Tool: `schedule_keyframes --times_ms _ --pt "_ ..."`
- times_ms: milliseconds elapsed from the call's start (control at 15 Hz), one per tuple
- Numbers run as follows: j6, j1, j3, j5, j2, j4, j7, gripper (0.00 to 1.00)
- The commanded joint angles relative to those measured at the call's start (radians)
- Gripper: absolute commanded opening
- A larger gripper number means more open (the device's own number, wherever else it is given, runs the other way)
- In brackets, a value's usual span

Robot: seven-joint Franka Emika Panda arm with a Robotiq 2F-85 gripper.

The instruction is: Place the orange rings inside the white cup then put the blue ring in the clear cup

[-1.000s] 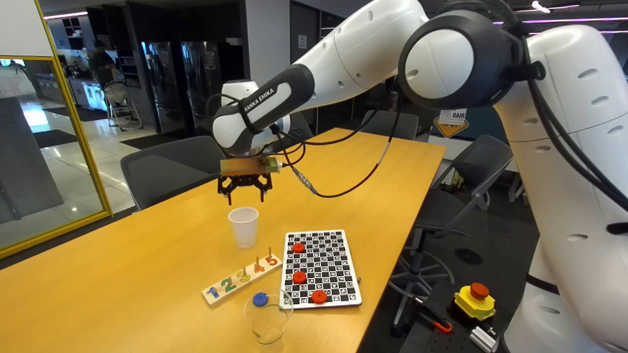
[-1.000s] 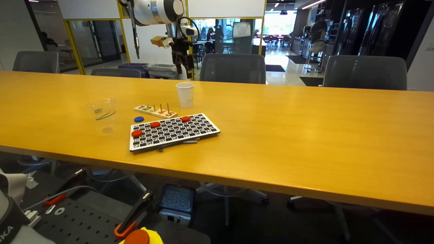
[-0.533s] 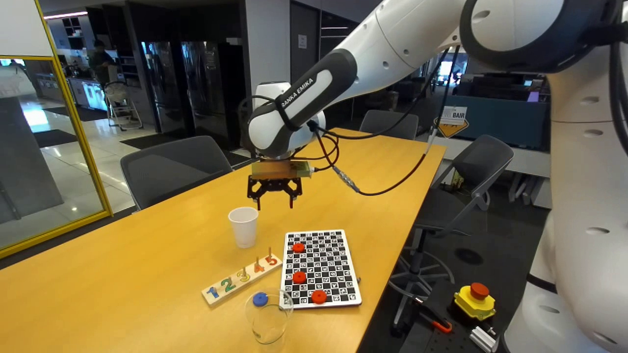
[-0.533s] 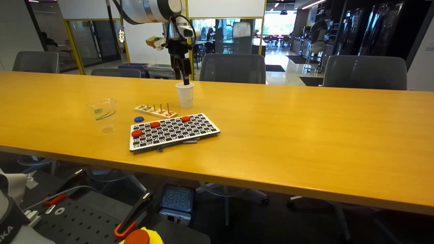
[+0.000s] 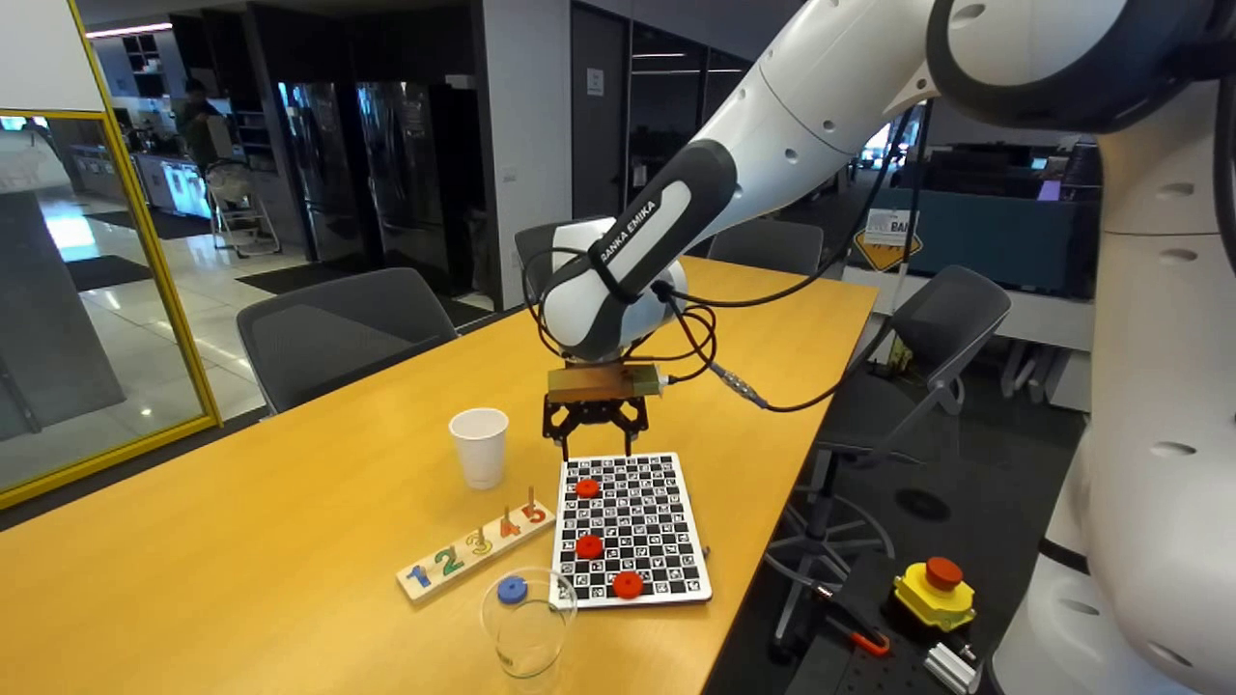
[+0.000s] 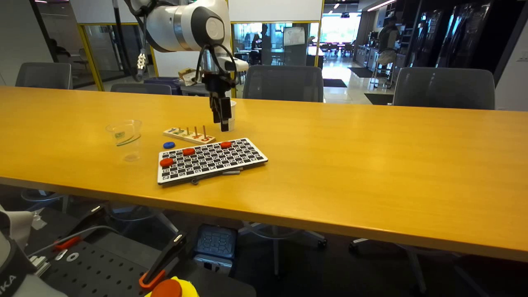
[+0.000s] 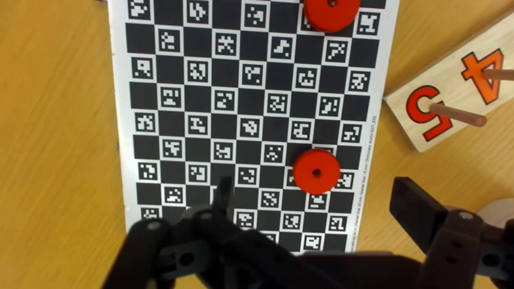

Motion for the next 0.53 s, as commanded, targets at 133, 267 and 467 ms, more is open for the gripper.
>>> schedule_keyframes --times_ms 133,267,467 --pt "0.027 -0.027 0.020 0.056 0.078 0.027 -0.018 1.00" --pt "0.035 -0.030 0.023 0.081 0.109 0.043 -0.027 1.00" --pt "0.064 -0.031 0.026 0.109 0.152 0.065 -0.042 1.00"
